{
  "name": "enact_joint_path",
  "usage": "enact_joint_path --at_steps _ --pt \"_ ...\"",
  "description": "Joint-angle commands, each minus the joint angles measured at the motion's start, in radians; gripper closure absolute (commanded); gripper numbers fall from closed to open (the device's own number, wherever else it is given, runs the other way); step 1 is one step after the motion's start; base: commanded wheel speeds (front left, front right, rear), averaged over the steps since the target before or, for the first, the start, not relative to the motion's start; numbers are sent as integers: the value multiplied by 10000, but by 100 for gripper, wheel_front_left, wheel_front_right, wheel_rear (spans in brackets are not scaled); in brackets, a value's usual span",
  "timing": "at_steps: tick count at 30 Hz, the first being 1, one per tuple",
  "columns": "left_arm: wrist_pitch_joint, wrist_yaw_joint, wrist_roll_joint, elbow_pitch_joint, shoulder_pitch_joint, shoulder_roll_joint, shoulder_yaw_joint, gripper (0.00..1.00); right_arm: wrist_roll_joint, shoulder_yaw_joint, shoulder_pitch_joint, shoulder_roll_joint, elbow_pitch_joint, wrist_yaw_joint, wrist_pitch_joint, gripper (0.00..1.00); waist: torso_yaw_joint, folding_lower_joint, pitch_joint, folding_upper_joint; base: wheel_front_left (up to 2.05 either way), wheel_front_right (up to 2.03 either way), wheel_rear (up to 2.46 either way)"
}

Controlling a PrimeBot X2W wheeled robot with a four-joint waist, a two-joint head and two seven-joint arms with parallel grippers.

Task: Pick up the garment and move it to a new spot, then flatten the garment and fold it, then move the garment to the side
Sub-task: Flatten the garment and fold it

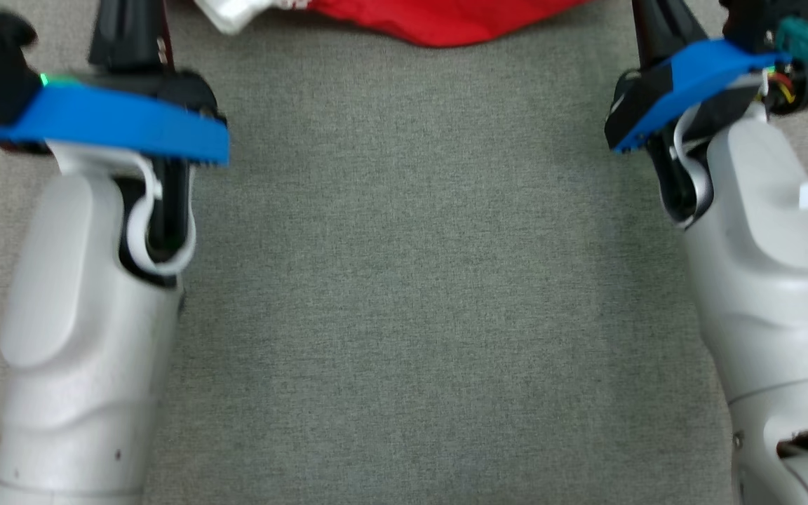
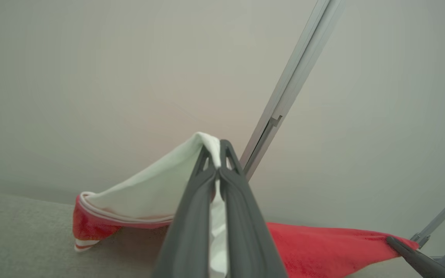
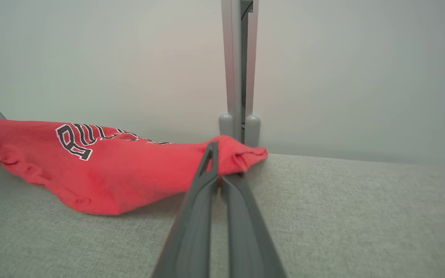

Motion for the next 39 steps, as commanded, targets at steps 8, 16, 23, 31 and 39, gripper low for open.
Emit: enact_joint_path --at_steps 8,16,23,31,39 --pt "-395 39 -846 -1923 3262 -164 437 100 1325 506 2316 -79 -1308 1 -612 100 -255 0 -1107 0 0 0 0" --pt "34 633 -1119 -5025 7074 204 556 100 1949 211 5854 -214 -4450 1 -216 100 -223 0 -2502 0 0 0 0" --pt "749 1190 -1172 -7300 9473 607 458 100 1840 -647 9154 1 -7746 2 1006 100 8 0 -3497 0 0 0 0" --pt "1805 1699 -927 -8961 11363 1231 129 100 2145 -1205 11742 80 -10461 3 2610 100 209 0 -3862 0 0 0 0" --pt "2058 1684 -780 -7294 10853 1089 -338 100 1950 -1246 11583 77 -9251 3 3409 100 248 0 -3832 0 0 0 0"
